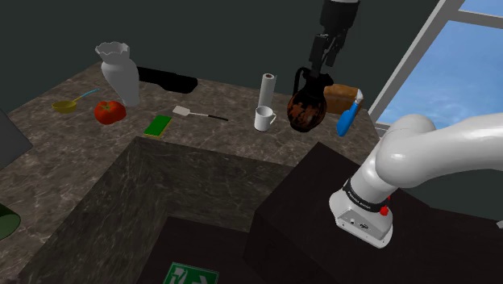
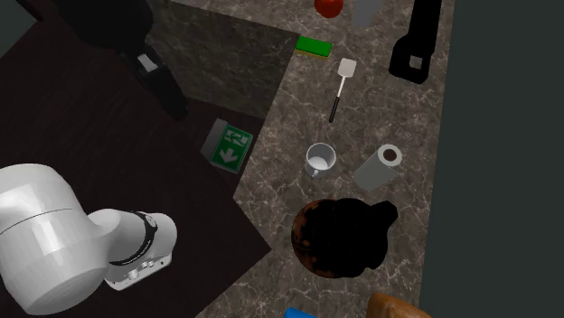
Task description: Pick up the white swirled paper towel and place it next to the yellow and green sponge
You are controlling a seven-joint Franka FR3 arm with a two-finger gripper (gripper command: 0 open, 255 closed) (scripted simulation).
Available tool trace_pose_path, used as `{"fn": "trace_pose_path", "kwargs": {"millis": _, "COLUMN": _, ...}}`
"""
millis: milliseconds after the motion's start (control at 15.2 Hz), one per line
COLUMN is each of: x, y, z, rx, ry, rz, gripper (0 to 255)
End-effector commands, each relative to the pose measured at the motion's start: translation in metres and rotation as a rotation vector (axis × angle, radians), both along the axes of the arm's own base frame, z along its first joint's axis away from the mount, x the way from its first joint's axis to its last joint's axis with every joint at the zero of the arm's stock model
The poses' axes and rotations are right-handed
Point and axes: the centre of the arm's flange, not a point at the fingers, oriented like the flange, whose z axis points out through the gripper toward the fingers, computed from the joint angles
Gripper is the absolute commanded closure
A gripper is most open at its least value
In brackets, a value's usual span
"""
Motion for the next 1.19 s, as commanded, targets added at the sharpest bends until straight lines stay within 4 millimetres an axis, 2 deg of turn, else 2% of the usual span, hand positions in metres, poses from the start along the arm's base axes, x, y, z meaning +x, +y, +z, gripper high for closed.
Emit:
{"fn": "trace_pose_path", "kwargs": {"millis": 0, "x": 0.0, "y": 0.0, "z": 0.0, "rx": 0.0, "ry": 0.0, "rz": 0.0, "gripper": 0}}
{"fn": "trace_pose_path", "kwargs": {"millis": 1122, "x": 0.14, "y": -0.128, "z": -0.108, "rx": 0.0, "ry": -0.055, "rz": 0.06, "gripper": 0}}
